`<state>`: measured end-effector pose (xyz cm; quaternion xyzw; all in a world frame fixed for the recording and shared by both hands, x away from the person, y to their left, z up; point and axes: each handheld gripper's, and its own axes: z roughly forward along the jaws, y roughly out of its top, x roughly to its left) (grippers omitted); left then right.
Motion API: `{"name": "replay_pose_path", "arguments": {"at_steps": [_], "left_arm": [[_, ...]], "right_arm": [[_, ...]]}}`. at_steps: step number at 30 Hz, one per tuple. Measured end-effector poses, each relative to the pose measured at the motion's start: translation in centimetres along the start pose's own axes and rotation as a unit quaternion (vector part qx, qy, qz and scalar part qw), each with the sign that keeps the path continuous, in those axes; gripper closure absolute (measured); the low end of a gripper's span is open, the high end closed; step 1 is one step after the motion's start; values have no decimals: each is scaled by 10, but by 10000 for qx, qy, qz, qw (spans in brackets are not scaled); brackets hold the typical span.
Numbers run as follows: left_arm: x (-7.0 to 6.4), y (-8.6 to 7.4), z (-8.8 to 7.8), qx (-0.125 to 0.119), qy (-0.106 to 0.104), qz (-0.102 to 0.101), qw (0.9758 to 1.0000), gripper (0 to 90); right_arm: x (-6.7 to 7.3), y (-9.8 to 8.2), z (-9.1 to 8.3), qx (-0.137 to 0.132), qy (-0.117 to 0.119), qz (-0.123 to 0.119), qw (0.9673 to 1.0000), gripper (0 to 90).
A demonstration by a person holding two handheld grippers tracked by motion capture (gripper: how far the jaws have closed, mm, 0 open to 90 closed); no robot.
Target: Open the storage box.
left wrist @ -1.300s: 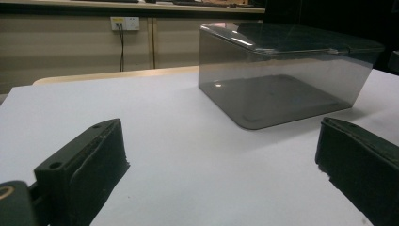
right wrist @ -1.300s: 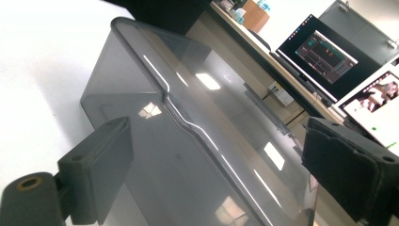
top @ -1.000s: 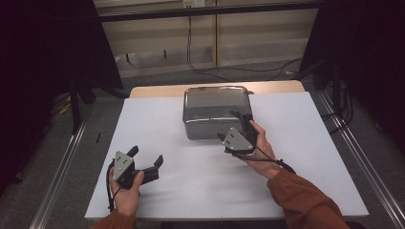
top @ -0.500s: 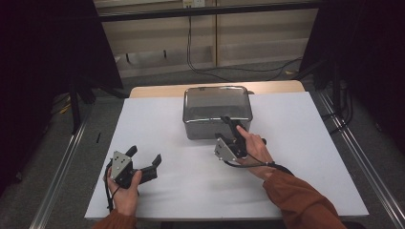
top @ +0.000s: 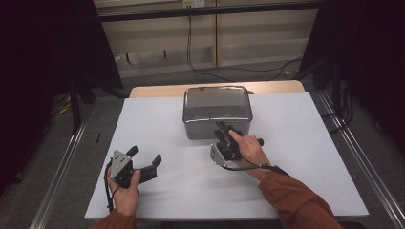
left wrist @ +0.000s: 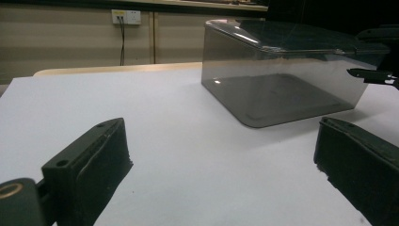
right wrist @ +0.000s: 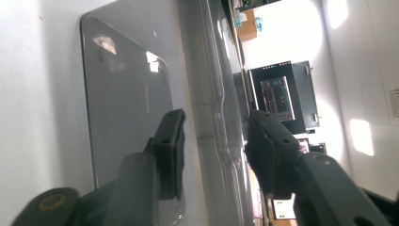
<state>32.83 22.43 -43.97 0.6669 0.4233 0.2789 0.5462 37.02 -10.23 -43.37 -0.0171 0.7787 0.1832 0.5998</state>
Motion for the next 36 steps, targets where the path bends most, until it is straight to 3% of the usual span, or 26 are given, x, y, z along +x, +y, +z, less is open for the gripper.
{"name": "replay_pose_path", "arguments": {"at_steps": [7,11,17,24,28,33,36], "left_arm": [[0,0,0,15,-64,-2,10000,36],[-1,0,0,21,-138,86,9999,52],[-2,0,2,55,-225,33,9997,53],[-3,0,4,63,-213,156,9996,53],[-3,2,4,-9,-345,238,9991,53],[-1,2,6,23,-458,122,9989,57],[-2,3,7,1,-487,164,9987,55]], "right_arm": [[1,-4,3,197,-52,-60,9998,641],[1,-6,5,225,-95,-235,9994,684],[-2,-8,5,136,-164,-205,9996,775],[-2,-7,5,106,-180,-250,9995,786],[-2,-8,5,95,-170,-252,9995,788],[-3,-8,4,98,-171,-244,9995,791],[-4,-8,4,72,-192,-234,9995,792]]}}
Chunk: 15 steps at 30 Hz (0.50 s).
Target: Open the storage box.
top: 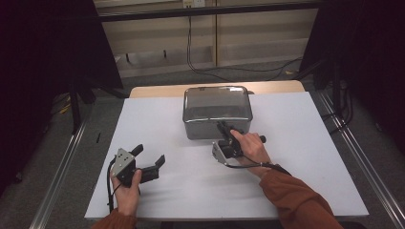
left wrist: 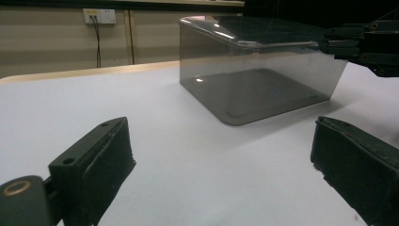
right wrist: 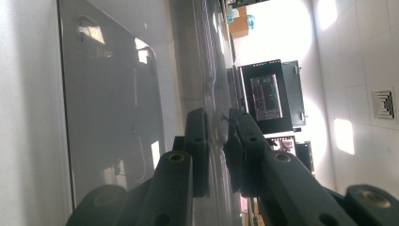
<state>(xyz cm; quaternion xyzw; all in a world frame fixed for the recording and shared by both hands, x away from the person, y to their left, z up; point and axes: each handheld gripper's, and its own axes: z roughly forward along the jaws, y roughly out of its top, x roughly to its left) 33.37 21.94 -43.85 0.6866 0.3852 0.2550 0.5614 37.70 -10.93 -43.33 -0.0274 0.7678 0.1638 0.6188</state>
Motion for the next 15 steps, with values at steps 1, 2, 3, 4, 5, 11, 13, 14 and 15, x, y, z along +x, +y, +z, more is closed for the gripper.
{"name": "replay_pose_path", "arguments": {"at_steps": [1,2,3,4,5,11,13,14,15], "left_arm": [[-1,1,0,-31,-30,12,10000,46],[-1,1,0,-68,-55,10,10000,41],[-1,1,0,-132,-91,-14,9999,39],[-1,2,0,-132,-122,-3,9998,37],[-1,2,0,-160,-164,-13,9997,37],[1,5,4,-111,-70,-62,9999,30],[1,7,7,-97,-69,-57,9999,28],[0,7,9,-140,-78,-97,9998,26],[-1,8,10,-163,-118,-89,9998,24]], "right_arm": [[0,0,0,-4,-3,6,10000,792],[0,0,0,-5,-7,-1,10000,792],[0,0,0,-4,-11,3,10000,792],[0,0,0,-3,-11,8,10000,792],[0,0,0,-10,-10,15,10000,792],[-3,-1,0,-31,-21,66,10000,793],[-3,-1,0,-43,-29,96,9999,793],[-4,-1,0,-54,-44,103,9999,793],[-5,-1,-1,-59,-57,85,9999,795]]}}
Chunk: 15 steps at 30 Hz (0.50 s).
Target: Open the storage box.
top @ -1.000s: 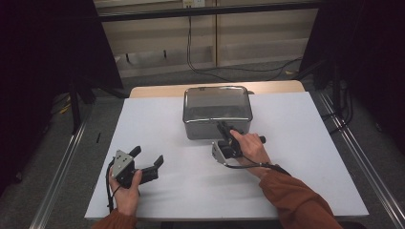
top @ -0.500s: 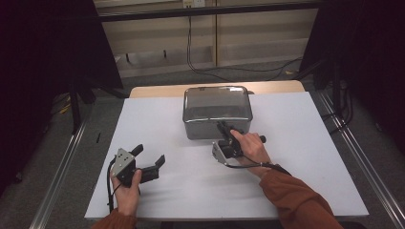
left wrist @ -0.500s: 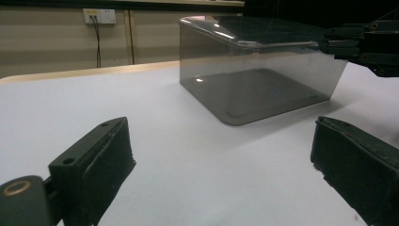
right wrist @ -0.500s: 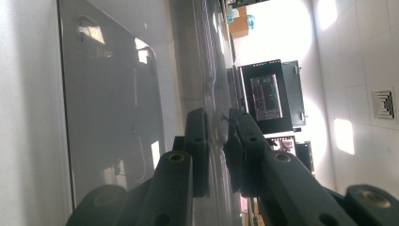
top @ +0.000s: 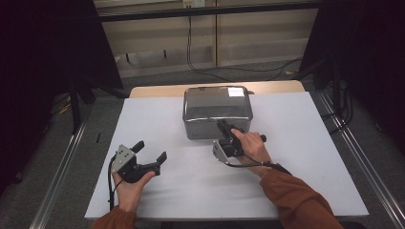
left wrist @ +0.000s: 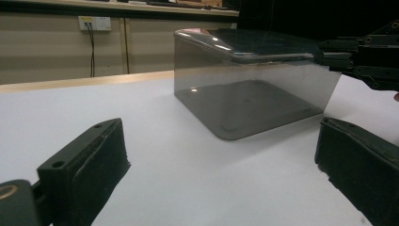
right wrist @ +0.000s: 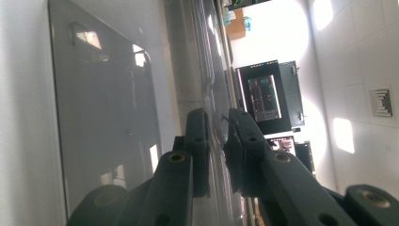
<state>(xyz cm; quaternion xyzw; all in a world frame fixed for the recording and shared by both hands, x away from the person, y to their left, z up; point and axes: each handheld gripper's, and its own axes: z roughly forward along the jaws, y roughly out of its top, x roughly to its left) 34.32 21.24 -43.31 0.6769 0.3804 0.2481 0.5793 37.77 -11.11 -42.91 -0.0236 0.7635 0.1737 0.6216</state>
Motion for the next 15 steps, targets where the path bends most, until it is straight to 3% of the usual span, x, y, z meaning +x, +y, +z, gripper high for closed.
{"name": "replay_pose_path", "arguments": {"at_steps": [3,10,15], "left_arm": [[-3,2,6,-55,-64,-42,10000,22],[-7,5,19,103,-147,201,9996,21],[-8,11,28,45,-183,283,9994,21]], "right_arm": [[-2,0,0,3,-9,54,10000,795],[-5,0,0,-42,-30,97,9999,794],[-6,1,0,-31,-41,106,9999,795]]}}
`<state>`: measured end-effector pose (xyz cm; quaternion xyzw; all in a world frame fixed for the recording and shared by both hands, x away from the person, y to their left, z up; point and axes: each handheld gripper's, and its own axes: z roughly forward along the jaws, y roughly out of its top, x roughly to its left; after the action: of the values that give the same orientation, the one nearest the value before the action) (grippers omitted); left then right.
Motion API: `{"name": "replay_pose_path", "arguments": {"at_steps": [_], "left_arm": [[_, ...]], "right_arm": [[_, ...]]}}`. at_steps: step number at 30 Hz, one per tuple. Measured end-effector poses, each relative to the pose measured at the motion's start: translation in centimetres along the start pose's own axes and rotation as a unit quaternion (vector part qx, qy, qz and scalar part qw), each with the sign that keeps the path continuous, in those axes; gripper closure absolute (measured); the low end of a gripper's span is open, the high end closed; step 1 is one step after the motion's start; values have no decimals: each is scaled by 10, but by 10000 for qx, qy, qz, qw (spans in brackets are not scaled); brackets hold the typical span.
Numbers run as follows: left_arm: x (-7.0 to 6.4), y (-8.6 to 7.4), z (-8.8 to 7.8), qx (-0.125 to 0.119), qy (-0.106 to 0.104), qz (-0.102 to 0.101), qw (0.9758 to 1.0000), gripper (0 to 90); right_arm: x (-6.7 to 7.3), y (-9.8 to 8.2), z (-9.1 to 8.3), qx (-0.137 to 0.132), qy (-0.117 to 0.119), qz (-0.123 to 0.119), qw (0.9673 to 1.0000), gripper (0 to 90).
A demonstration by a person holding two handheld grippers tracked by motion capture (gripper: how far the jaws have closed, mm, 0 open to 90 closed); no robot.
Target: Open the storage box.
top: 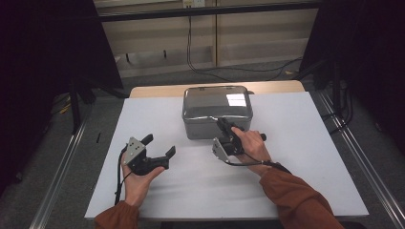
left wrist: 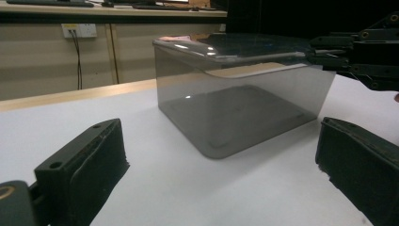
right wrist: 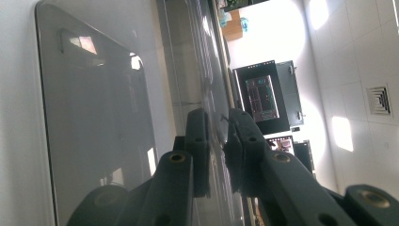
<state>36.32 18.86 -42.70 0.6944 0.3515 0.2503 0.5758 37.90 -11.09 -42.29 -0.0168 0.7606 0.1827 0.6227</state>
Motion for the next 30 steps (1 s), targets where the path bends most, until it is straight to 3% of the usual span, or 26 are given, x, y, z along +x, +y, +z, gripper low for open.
{"name": "replay_pose_path", "arguments": {"at_steps": [5,10,16,23,26,28,30], "left_arm": [[-1,8,13,-27,-38,171,9998,21],[0,15,28,-165,-123,171,9996,17],[3,23,41,-183,-52,220,9996,23],[6,28,60,-205,-51,364,9991,28],[5,26,68,-182,-49,255,9995,28],[6,26,73,-114,-51,362,9993,28],[6,26,76,-163,-40,342,9993,29]], "right_arm": [[-2,1,0,14,-3,32,10000,796],[-4,1,0,-17,-24,32,10000,797],[-5,1,0,-28,-36,64,10000,797],[-10,2,0,-44,-65,72,9999,799],[-13,2,0,-36,-96,83,9999,801],[-14,3,0,-45,-110,94,9999,803],[-15,3,0,-50,-108,122,9999,803]]}}
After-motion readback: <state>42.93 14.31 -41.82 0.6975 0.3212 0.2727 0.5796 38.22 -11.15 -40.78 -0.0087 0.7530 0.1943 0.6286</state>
